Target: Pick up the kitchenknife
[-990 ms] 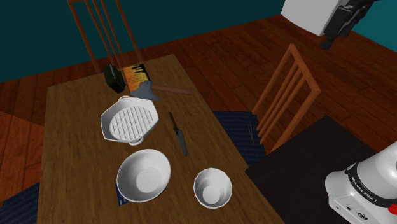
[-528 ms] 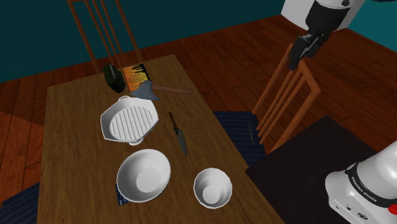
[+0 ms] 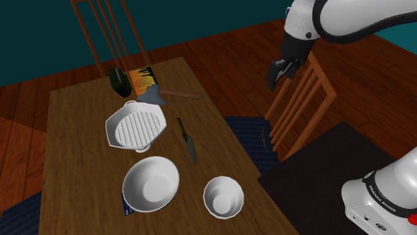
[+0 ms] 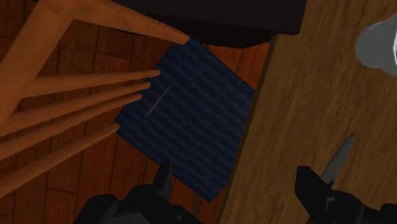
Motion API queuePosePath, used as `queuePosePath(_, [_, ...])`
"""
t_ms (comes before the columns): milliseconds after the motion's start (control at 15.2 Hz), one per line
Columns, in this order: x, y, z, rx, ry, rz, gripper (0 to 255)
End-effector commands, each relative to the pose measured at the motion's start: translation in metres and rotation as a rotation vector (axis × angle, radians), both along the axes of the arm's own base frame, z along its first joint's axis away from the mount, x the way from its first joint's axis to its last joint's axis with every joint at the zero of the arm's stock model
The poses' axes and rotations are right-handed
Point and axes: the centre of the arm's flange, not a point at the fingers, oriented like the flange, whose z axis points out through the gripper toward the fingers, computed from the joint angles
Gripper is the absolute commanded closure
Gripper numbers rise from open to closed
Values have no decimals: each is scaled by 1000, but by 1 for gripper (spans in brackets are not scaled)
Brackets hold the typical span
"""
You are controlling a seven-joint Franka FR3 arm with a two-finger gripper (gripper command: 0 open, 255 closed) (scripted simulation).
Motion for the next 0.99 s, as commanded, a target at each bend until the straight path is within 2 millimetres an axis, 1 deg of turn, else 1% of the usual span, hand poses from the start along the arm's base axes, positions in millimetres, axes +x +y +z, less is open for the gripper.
queuePosePath(0, [8, 17, -19, 7, -3, -1, 0])
queuePosePath(924, [77, 135, -138, 45, -11, -1, 0])
